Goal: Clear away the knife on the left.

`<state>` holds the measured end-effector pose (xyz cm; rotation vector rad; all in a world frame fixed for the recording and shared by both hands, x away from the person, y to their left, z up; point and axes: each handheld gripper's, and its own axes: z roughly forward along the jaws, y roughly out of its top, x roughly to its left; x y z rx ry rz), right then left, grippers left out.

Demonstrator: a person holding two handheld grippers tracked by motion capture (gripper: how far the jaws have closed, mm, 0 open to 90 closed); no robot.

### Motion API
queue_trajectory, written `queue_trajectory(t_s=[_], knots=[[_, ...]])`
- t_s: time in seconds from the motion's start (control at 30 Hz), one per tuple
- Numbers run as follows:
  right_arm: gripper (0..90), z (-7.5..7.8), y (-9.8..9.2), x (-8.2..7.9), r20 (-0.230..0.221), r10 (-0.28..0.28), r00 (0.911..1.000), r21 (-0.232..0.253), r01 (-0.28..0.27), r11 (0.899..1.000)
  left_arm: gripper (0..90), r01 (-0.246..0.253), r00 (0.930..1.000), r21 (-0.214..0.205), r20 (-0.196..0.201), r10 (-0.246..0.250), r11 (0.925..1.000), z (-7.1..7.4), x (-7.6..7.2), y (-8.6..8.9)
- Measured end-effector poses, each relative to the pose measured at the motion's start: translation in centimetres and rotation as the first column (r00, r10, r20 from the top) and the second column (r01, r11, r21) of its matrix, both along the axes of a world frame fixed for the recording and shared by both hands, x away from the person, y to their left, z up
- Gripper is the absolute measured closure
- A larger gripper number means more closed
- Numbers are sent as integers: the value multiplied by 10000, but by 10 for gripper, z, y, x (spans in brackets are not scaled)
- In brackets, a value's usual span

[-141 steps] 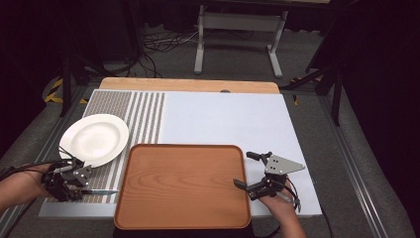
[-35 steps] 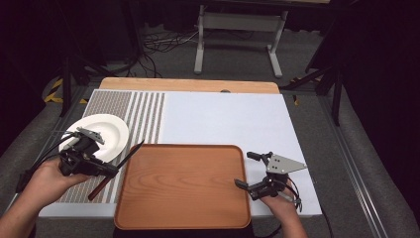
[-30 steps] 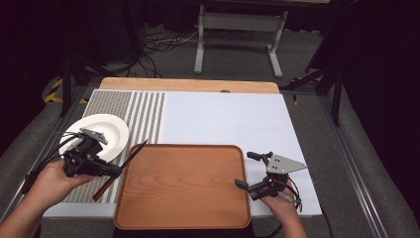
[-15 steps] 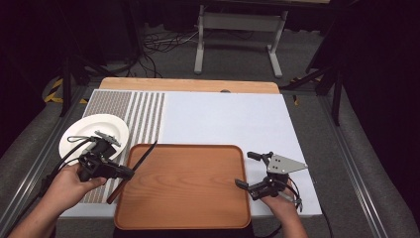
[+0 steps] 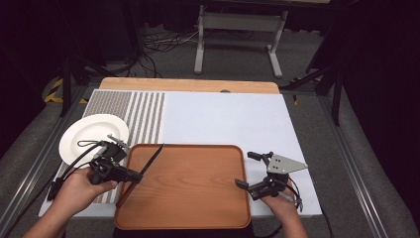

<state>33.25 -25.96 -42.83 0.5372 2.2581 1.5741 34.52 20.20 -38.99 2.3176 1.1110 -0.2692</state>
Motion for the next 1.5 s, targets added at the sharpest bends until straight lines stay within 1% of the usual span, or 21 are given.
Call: queue_trajectory(t_s=[0.07, 0.13, 0.2, 0.33, 0.4, 0.5, 0.53, 0.57, 0.6, 0.63, 0.73, 0.8, 0.93, 1.0, 1.03, 1.07, 1.27, 1.3, 1.43, 1.5], knots=[[16, 0, 0, 0, 2, -4, 10000, -1, 4, 10000, 777, -33, 10000, -60, -71, 33, 10000, -1, 0, -2], [16, 0, 0, 0, 1, 3, 10000, 25, -3, 10000, 776, -53, 9999, -1, -149, 53, 10000, -2, 0, -6], [16, 0, 0, 0, 9, -18, 10000, 11, 18, 10000, 777, -24, 9999, 75, -129, 25, 10000, -4, 0, -8], [16, 0, 0, 0, 20, -22, 10000, 10, 22, 10000, 777, -18, 9998, 42, -191, 19, 10000, -7, -1, -15], [16, 1, 0, 0, 22, -17, 10000, 10, 17, 10000, 777, -8, 9999, 168, -126, 10, 9999, -9, -1, -18], [16, 1, 0, -1, 24, -12, 10000, 6, 12, 10000, 777, 38, 9996, 114, -287, -35, 9999, -13, 0, -22], [16, 1, 0, -1, 24, -12, 10000, 6, 12, 10000, 777, 38, 9996, 114, -287, -35, 9999, -13, 0, -22], [17, 1, 0, -1, 25, -11, 10000, 3, 11, 10000, 777, 64, 9995, 122, -314, -60, 9999, -15, 0, -24], [16, 1, 0, -1, 27, 3, 10000, 13, -3, 10000, 776, -60, 9993, 147, -372, 66, 9999, -19, 0, -26], [17, 1, 0, -1, 29, 4, 10000, 13, -4, 10000, 777, -9, 9990, 214, -436, 18, 9998, -20, 1, -27], [16, 1, 0, -1, 26, 17, 10000, -1, -17, 10000, 777, -137, 9987, 318, -481, 152, 9994, -26, 2, -29], [17, 1, 0, -1, 28, 38, 10000, -6, -38, 10000, 776, -105, 9978, 433, -642, 133, 9990, -28, 3, -30], [16, 1, 0, -1, 15, 40, 10000, -15, -40, 10000, 776, -239, 9968, 626, -745, 285, 9978, -34, 5, -31], [16, 1, 0, -1, 25, 49, 10000, -9, -49, 10000, 777, -317, 9969, 879, -687, 379, 9956, -36, 6, -31], [17, 1, 1, -1, 27, 51, 10000, -16, -51, 10000, 776, -311, 9980, 1074, -523, 368, 9937, -36, 7, -31], [16, 1, 1, -1, 25, 36, 10000, -43, -35, 10000, 776, -369, 9971, 1017, -618, 433, 9941, -37, 7, -32], [17, 1, 1, -1, 4, 54, 10000, -20, -54, 10000, 776, -286, 9975, 1546, -597, 382, 9876, -43, 8, -36], [16, 0, 1, -1, -1, 53, 10000, -22, -53, 10000, 776, -280, 9970, 1562, -664, 388, 9873, -44, 9, -36], [16, 0, 1, -1, 2, 66, 10000, -27, -66, 10000, 776, -324, 9968, 1739, -661, 445, 9842, -46, 10, -38], [17, 0, 1, -1, -1, 69, 10000, -21, -69, 10000, 776, -330, 9973, 1923, -577, 449, 9808, -47, 11, -38]])
